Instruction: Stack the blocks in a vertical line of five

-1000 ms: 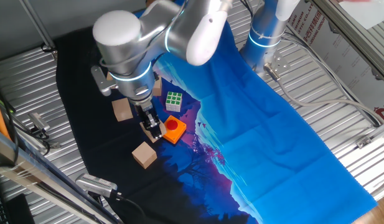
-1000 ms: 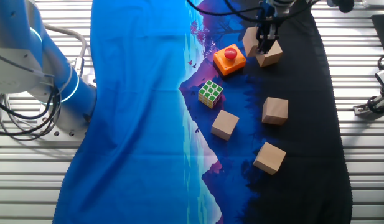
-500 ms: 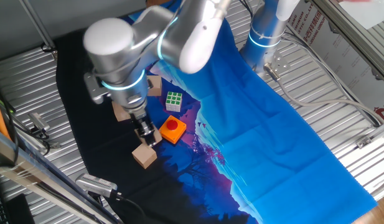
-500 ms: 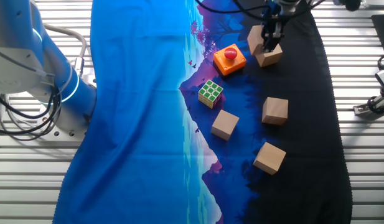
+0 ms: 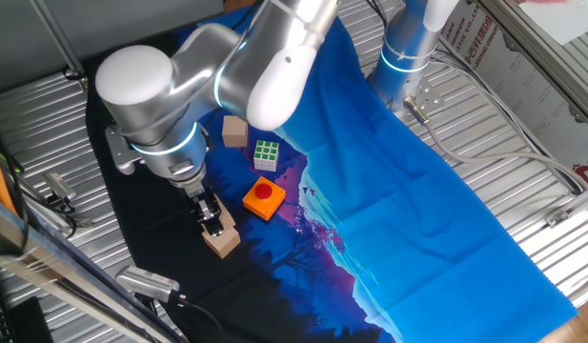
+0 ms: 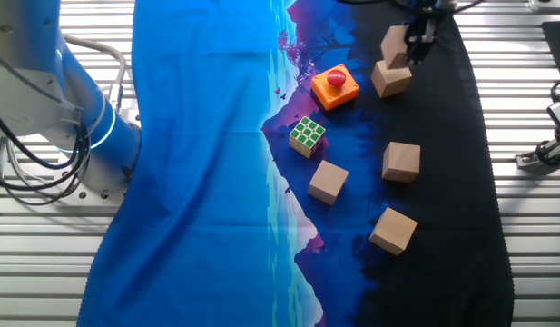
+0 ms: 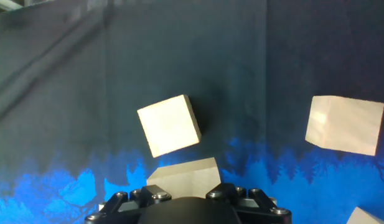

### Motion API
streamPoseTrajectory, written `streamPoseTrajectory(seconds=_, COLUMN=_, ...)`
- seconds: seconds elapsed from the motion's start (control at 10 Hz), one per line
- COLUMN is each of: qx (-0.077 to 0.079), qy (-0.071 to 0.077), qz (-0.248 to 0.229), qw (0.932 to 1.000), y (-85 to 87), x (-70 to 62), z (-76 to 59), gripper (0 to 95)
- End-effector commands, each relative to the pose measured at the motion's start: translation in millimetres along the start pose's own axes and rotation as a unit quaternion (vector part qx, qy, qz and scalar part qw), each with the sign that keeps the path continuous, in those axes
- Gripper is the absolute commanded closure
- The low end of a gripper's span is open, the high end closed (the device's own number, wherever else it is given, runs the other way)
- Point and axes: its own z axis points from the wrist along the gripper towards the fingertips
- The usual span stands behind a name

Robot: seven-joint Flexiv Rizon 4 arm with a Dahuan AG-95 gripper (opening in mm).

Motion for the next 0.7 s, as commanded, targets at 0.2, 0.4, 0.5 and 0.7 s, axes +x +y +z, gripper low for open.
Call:
streamPoseTrajectory(seconds=0.2, qx=0.001, qy=0.001, qz=0.001, qw=1.0, y=-2.8, x=-3.9, z=5.4, gripper=95.0)
streamPoseTrajectory(seconds=0.4, qx=-0.001, qy=0.001, qz=0.004, qw=1.0, y=-1.3, x=-6.6, z=9.4, gripper=95.0)
streamPoseTrajectory(seconds=0.5, qx=-0.002, qy=0.0, qz=0.004, qw=1.0, y=0.1, x=-8.2, z=11.3, gripper=95.0)
streamPoseTrajectory(seconds=0.7, qx=-0.002, qy=-0.001, qz=0.005, qw=1.0, y=2.8, x=-11.1, z=15.9, gripper=95.0)
